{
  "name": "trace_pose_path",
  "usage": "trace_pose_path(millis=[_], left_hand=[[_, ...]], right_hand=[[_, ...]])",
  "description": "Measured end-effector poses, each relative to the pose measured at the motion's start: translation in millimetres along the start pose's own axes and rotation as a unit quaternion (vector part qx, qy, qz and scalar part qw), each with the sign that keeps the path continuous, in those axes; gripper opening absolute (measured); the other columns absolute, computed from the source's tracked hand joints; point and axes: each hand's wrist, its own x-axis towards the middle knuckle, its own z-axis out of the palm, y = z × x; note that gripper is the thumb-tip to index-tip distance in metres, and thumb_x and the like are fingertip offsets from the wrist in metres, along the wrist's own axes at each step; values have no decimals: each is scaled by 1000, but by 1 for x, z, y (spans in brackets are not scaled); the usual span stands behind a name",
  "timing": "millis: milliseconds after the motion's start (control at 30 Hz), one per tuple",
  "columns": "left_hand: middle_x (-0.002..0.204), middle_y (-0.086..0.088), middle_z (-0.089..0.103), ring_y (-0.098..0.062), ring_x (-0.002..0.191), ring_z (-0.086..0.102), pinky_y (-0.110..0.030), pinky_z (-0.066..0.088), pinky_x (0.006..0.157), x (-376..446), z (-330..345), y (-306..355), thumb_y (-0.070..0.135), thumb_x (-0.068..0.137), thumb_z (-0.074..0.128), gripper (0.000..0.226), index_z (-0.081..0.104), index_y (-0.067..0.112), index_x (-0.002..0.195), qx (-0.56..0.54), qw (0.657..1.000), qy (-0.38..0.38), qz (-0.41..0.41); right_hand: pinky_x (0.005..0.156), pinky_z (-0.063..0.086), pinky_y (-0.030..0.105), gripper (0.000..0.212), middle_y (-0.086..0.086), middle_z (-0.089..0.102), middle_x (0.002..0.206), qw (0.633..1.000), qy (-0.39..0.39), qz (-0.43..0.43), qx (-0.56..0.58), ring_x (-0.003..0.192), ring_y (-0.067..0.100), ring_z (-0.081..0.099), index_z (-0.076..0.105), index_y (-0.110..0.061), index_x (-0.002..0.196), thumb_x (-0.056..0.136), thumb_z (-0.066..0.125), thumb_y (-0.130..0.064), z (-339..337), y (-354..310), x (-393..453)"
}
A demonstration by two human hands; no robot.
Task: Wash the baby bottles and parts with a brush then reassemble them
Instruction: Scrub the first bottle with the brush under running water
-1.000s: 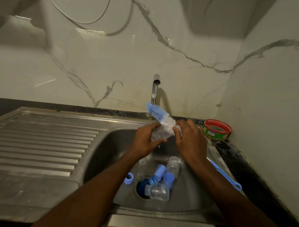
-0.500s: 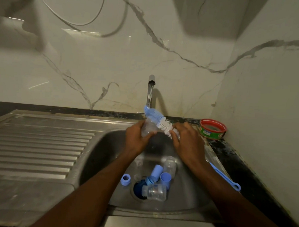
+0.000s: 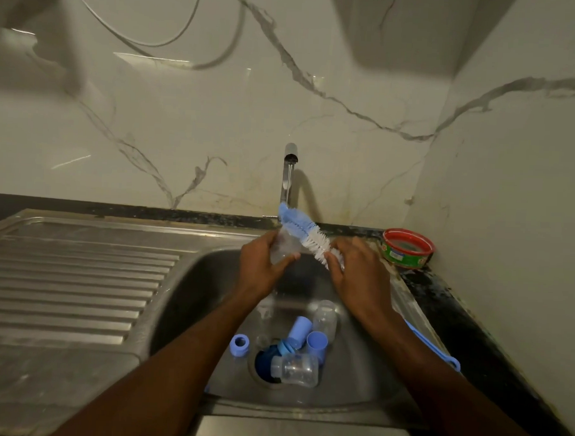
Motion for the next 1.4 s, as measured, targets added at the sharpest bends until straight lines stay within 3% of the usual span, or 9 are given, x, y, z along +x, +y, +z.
trace_pose_path(millis=[133,300,433,633,833,967,1167,1233,1400], left_hand=[[129,2,67,-4,115,59,-26,50,100,-11,4,14,39,84,81,56,61,22,134,-6,989,-107,100],[108,8,68,3,91,59,-7,44,74,-2,6,11,39,89,75,35,65,21,117,-21,1000,-13,3],[107,10,69,-1,94,65,-20,55,82,-1,4,3,42,90,72,33,65,22,115,-52,999,-7,-2],[114,12,65,16,93,57,-2,45,79,-3,4,10,39,91,73,43,63,17,126,-61,995,-45,62],[125,0,67,-10,109,63,-29,55,93,3,0,3,39,87,77,51,58,19,131,-83,996,17,-10],[125,8,56,-11,112,57,-30,53,94,6,-11,-1,29,78,86,70,49,24,137,-118,990,49,-58],[108,5,67,-10,96,65,-27,58,81,4,-13,2,45,77,84,48,61,23,113,-171,969,90,-151],[106,1,70,-11,90,70,-29,61,76,6,-12,2,47,77,83,46,63,20,108,-220,957,46,-185],[121,-9,67,-19,99,72,-29,61,77,-2,-10,3,25,85,80,51,57,16,129,-268,907,-262,-190]], right_hand=[[69,38,27,30,0,57,110,1000,8,8,-6,92,15,55,61,-23,126,102,54,-38,4,-4,7],[71,35,27,29,-1,58,112,1000,-4,0,-13,93,14,53,60,-25,127,103,52,-39,-1,-3,1],[68,35,28,26,-1,58,111,1000,-3,-9,-12,89,14,51,59,-26,125,103,52,-39,2,-8,-2],[66,45,28,29,-2,55,109,1000,9,-17,-23,83,10,50,59,-23,125,103,50,-40,9,-22,3],[60,33,28,23,-2,54,108,995,69,27,-64,77,12,47,60,-24,116,104,50,-41,-4,-9,2],[59,43,31,24,-1,55,108,996,49,26,-76,86,19,58,59,-23,117,103,50,-41,-2,3,2],[67,36,27,29,-1,57,117,997,24,24,-63,89,11,47,55,-23,126,104,48,-40,-4,-6,-4],[69,34,28,29,-2,57,120,998,0,29,-58,88,10,43,53,-25,128,105,44,-40,-1,-10,-5],[69,39,29,29,-1,55,127,995,-61,16,-80,99,18,60,49,-28,132,105,46,-38,4,-15,1]])
